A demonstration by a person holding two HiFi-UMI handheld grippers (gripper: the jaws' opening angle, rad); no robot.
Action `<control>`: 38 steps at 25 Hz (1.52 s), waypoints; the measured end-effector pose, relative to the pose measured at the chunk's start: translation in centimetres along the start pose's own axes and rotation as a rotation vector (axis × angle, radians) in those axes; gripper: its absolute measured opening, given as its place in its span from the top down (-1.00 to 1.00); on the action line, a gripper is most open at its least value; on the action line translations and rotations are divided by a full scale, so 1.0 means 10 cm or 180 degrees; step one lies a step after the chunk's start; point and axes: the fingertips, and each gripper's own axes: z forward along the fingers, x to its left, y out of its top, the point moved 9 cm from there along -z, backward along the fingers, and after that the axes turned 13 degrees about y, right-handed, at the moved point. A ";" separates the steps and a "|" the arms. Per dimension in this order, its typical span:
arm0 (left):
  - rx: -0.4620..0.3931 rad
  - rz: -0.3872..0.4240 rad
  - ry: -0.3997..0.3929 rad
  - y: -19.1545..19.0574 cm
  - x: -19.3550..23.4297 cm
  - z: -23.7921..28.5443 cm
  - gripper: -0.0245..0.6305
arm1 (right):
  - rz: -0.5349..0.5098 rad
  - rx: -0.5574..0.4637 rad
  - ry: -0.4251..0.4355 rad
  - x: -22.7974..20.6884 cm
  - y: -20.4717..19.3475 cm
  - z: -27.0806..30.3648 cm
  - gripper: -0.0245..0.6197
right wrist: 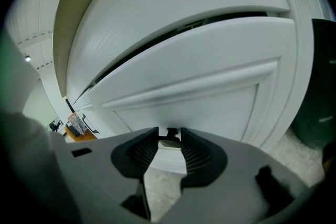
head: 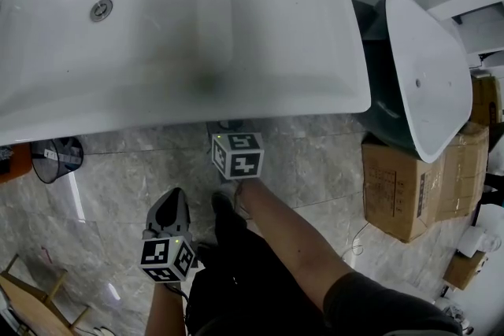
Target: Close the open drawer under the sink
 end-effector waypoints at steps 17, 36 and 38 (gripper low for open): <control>-0.0202 -0.0151 -0.0077 -0.32 0.18 -0.68 0.88 | -0.0002 -0.0184 -0.0092 0.47 -0.19 -0.71 0.49; -0.0904 0.0105 -0.0412 -0.86 0.54 -3.42 0.88 | -0.0553 -0.0804 0.0087 3.03 -0.64 -3.44 0.70; -0.0985 0.0190 -0.0500 -0.87 0.52 -3.64 0.88 | -0.0536 -0.0867 0.0071 3.23 -0.73 -3.71 0.73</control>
